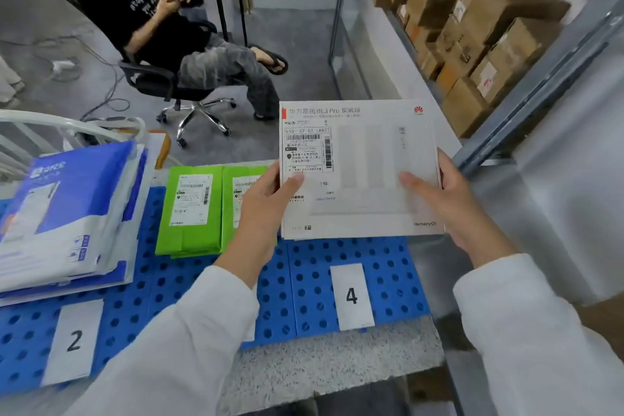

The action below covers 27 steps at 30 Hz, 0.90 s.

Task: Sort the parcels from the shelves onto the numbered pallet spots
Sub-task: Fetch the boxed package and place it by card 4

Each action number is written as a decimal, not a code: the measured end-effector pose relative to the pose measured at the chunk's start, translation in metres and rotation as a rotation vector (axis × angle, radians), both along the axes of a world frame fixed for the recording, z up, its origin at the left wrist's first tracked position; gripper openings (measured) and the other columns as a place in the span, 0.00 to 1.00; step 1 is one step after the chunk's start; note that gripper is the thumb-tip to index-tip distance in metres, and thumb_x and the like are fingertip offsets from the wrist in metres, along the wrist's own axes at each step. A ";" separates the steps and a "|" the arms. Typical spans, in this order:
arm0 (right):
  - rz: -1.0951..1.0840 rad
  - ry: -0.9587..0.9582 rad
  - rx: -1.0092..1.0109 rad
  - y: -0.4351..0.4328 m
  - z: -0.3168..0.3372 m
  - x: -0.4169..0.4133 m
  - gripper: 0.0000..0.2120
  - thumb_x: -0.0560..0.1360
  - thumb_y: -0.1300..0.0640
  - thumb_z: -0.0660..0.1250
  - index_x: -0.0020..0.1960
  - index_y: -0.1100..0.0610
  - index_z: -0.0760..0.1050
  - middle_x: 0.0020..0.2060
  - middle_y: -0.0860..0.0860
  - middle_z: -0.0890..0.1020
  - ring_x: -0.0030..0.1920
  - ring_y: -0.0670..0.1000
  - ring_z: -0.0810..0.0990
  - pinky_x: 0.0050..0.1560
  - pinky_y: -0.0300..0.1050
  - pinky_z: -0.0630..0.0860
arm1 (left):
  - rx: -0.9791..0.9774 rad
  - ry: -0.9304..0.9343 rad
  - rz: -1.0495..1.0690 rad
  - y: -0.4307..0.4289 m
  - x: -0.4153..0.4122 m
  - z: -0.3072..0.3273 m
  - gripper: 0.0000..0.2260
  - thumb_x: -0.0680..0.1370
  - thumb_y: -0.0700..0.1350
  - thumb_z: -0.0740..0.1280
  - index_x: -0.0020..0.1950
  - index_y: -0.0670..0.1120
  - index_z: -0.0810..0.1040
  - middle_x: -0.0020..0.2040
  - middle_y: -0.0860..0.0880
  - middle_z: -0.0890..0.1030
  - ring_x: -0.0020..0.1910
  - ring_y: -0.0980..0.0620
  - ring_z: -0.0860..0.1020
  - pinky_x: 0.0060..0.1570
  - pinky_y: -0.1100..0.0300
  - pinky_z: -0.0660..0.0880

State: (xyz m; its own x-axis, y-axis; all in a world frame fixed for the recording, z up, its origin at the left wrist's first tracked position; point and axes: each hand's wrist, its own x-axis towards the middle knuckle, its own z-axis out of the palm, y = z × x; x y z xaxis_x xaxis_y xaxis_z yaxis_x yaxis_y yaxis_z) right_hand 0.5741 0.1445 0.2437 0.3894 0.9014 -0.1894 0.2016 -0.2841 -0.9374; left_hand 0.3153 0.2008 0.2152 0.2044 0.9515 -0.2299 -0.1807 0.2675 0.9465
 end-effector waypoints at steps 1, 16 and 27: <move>-0.006 0.008 -0.005 0.008 -0.001 0.003 0.31 0.68 0.45 0.76 0.68 0.42 0.69 0.57 0.40 0.81 0.57 0.44 0.81 0.53 0.46 0.79 | 0.002 -0.003 -0.014 0.009 0.003 -0.003 0.16 0.79 0.43 0.67 0.66 0.51 0.77 0.59 0.53 0.82 0.60 0.53 0.80 0.62 0.50 0.75; -0.035 0.086 -0.261 0.112 -0.086 0.042 0.28 0.68 0.45 0.76 0.66 0.46 0.73 0.57 0.44 0.82 0.57 0.50 0.81 0.60 0.55 0.77 | -0.169 0.089 -0.127 0.104 0.031 -0.078 0.14 0.79 0.44 0.67 0.63 0.53 0.79 0.58 0.55 0.83 0.58 0.54 0.80 0.63 0.50 0.75; -0.060 0.049 -0.342 0.112 -0.118 0.037 0.30 0.70 0.45 0.74 0.69 0.48 0.70 0.58 0.44 0.80 0.57 0.49 0.79 0.61 0.52 0.76 | -0.267 0.133 -0.141 0.107 0.032 -0.112 0.14 0.79 0.43 0.67 0.64 0.54 0.78 0.57 0.55 0.83 0.57 0.53 0.81 0.61 0.51 0.76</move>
State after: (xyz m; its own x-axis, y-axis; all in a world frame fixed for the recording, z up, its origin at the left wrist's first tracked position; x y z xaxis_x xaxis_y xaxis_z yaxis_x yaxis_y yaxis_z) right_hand 0.6112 0.2568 0.1259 0.4225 0.7582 -0.4965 0.1320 -0.5935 -0.7939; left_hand 0.3475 0.3081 0.1032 0.2814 0.8187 -0.5006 -0.0038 0.5226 0.8526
